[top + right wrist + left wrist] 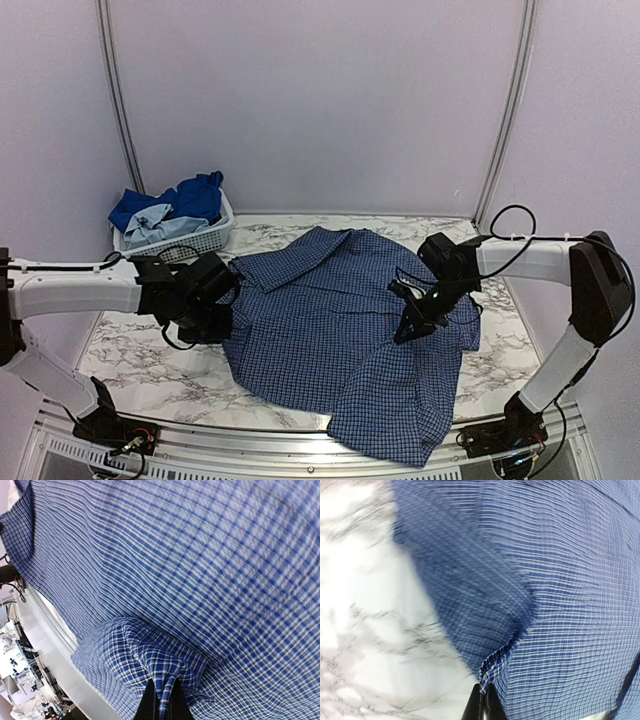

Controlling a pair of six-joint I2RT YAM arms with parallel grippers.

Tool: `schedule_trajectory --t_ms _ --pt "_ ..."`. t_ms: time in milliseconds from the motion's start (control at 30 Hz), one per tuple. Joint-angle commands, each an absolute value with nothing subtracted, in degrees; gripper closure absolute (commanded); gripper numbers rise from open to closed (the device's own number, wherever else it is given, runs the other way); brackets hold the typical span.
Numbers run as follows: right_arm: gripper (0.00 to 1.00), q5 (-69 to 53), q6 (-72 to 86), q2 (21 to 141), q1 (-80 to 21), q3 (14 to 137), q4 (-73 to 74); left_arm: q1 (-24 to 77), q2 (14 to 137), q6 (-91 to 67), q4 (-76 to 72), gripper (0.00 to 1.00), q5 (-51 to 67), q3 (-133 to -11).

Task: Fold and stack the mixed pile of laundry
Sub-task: Adjust the flattened shirt at the center of the board.

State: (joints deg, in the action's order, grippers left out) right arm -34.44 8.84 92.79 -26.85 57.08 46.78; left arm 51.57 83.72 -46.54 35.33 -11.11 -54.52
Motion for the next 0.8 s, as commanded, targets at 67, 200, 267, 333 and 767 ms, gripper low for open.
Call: schedule_trajectory --t_ms 67,200,267,333,767 --pt "1.00 -38.25 8.73 92.49 -29.69 67.43 42.68 45.42 69.32 -64.08 40.29 1.00 -10.82 -41.55" --pt "1.00 -39.18 7.97 98.31 -34.31 78.19 42.64 43.04 61.52 -70.91 41.38 1.00 -9.26 -33.35" --pt "1.00 -39.95 6.69 102.71 -37.06 84.06 43.60 42.37 58.39 -73.16 42.30 1.00 -9.10 -30.47" --pt "1.00 -38.90 4.46 106.88 -39.66 88.68 45.79 42.25 55.38 -74.07 44.15 0.84 -10.55 -29.89" --pt "0.36 -27.98 5.65 102.80 -25.62 82.15 45.18 42.88 78.03 -39.22 42.13 0.22 -18.93 -56.05"
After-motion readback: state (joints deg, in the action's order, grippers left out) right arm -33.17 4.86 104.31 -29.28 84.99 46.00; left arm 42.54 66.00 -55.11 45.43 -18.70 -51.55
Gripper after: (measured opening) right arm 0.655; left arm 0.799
